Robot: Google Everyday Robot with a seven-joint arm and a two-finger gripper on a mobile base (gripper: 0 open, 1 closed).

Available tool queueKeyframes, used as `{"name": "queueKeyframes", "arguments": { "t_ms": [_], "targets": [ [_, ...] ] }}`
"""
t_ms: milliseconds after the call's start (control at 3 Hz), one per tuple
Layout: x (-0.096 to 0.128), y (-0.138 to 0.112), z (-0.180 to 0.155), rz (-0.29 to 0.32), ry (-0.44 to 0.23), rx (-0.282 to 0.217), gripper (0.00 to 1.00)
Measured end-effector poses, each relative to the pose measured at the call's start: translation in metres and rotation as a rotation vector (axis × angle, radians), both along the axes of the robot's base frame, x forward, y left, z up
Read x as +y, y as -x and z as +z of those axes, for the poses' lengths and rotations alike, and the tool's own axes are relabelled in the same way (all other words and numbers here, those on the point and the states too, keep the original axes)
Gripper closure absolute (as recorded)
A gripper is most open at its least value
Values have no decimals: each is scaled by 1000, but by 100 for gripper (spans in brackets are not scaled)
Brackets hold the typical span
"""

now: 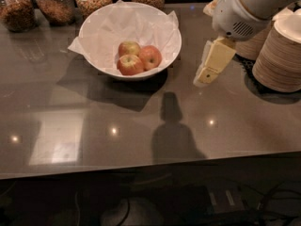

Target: Pick apple from white bowl

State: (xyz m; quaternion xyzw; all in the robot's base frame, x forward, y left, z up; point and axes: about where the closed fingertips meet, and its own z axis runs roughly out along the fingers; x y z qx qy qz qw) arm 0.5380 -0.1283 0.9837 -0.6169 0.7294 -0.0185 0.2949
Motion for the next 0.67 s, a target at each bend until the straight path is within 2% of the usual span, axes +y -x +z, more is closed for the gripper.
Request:
{"name": "queueKeyframes", "arguments": {
  "t_ms": [333,667],
  "targets": [
    [22,-31,4,24,-39,-30,0],
    [40,-57,5,49,-64,-37,0]
  ]
}}
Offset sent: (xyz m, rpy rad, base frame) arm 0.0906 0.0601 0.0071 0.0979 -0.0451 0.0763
